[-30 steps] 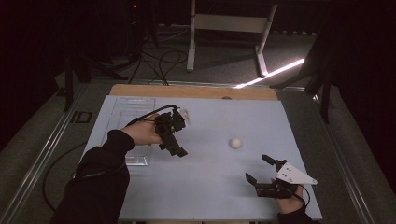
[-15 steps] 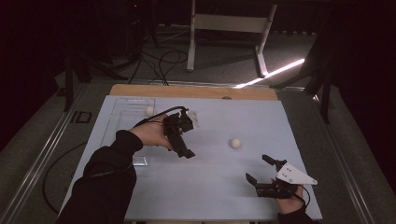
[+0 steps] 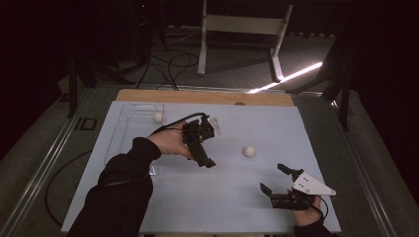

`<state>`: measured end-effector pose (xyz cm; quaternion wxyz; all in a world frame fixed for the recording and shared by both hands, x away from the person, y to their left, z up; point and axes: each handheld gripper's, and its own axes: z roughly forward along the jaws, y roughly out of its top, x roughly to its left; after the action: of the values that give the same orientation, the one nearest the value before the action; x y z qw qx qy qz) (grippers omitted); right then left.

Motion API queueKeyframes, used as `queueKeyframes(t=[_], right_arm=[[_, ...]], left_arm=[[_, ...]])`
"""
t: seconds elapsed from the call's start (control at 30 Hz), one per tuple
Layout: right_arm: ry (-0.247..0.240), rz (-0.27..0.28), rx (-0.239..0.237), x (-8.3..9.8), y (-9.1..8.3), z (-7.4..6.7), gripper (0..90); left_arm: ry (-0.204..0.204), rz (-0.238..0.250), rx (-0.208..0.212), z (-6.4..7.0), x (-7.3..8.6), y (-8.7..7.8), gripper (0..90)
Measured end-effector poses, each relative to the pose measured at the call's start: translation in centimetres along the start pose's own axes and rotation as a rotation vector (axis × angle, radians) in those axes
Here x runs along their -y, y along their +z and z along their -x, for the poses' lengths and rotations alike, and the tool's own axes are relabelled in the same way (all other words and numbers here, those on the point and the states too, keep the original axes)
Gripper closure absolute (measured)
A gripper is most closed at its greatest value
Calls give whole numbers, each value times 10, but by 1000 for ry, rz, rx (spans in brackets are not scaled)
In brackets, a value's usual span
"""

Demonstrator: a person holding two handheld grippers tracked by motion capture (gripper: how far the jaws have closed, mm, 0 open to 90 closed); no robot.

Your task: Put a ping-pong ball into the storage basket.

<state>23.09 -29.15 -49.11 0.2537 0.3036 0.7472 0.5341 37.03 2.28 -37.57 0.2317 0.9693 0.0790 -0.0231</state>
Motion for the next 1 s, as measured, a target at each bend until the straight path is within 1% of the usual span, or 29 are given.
queueKeyframes(t=[0.03, 0.1, 0.17, 0.2, 0.33, 0.37, 0.47, 0.57, 0.63, 0.77, 0.8, 0.83, 0.87, 0.9, 0.97, 1.0], right_arm=[[0, 0, 0, 0, 0, 0, 96], [1, 1, 0, 0, 0, 0, 96], [2, 4, 3, 0, 0, 0, 96], [0, 5, 3, 0, 0, 0, 96], [0, 5, 5, 0, 0, 0, 96], [0, 5, 6, 0, 0, 0, 96], [-1, 5, 8, 0, 0, 0, 96], [-4, 5, 9, 0, -1, 1, 96], [-3, 5, 8, 0, -1, 1, 96], [-1, 4, 8, 0, -1, 1, 96], [-1, 4, 8, 0, -1, 1, 96], [1, 2, 9, 0, -1, 1, 96], [-1, 2, 10, 0, -1, 1, 96], [-4, 2, 11, 1, -1, 1, 96], [-2, 0, 11, 1, -1, 1, 96], [-2, 2, 12, 1, -1, 1, 96]], left_arm=[[-1, -2, -8, 0, -1, 1, 8], [-3, 0, -3, 0, -3, 2, 8], [-6, 3, -8, 0, -6, 3, 8], [-6, 5, -2, 0, -7, 4, 8], [-7, -1, -7, -1, -10, 9, 12], [-10, 3, -2, -1, -11, 10, 13], [-18, 23, -13, -2, -15, 12, 18], [-31, 32, -27, -3, -19, 15, 18], [-42, 41, -23, -4, -21, 17, 18], [-74, 52, -43, -6, -26, 23, 18], [-88, 58, -46, -7, -27, 24, 18], [-91, 62, -47, -8, -28, 25, 18], [-107, 60, -53, -8, -29, 26, 18], [-111, 59, -55, -9, -30, 27, 18], [-135, 54, -68, -10, -32, 29, 18], [-144, 54, -62, -11, -33, 30, 18]])
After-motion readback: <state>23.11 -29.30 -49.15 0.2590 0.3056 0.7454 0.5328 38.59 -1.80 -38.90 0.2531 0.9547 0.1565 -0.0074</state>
